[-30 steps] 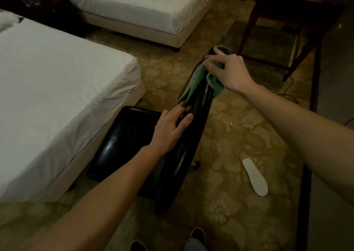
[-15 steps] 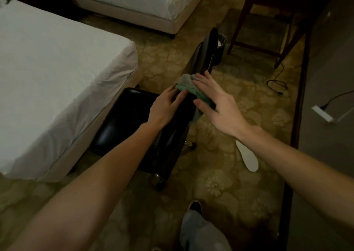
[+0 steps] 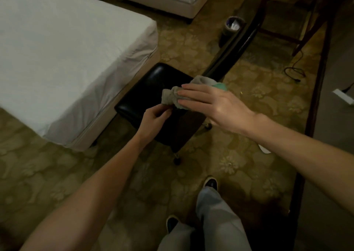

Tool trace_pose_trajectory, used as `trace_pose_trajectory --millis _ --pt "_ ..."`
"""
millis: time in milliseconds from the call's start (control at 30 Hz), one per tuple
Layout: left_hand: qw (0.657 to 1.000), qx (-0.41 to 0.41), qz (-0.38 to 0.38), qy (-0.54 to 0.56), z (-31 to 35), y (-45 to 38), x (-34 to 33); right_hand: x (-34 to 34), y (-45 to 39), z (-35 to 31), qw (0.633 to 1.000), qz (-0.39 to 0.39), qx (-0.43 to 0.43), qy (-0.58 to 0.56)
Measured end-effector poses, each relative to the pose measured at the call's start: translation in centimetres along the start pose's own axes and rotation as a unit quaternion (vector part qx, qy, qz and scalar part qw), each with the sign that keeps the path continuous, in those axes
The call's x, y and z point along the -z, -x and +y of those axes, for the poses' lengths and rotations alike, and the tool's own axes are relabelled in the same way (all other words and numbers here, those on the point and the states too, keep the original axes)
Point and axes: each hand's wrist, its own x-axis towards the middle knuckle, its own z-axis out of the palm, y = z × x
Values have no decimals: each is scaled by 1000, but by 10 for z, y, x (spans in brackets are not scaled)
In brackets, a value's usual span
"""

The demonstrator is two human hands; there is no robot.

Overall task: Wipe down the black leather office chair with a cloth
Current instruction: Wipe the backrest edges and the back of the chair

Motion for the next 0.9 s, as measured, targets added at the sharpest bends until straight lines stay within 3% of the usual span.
trace_pose_trajectory --millis 167,267,367,533,700,900 --pt "1000 -13 22 6 -7 23 17 -23 -33 -28 990 -63 124 24" --pt "999 -10 20 -25 -16 34 29 -25 -37 -33 987 -93 121 50" --pt "994 -7 -10 -111 -24 39 34 -12 -26 -22 988 -76 114 65" --pt "991 -41 -22 -126 -25 52 36 10 -14 1 990 -56 91 93" --pt "993 -53 -1 -104 -34 54 33 -10 -23 -13 996 -4 48 81" --pt "993 -89 46 -56 -48 58 39 -30 -37 -29 995 38 78 56"
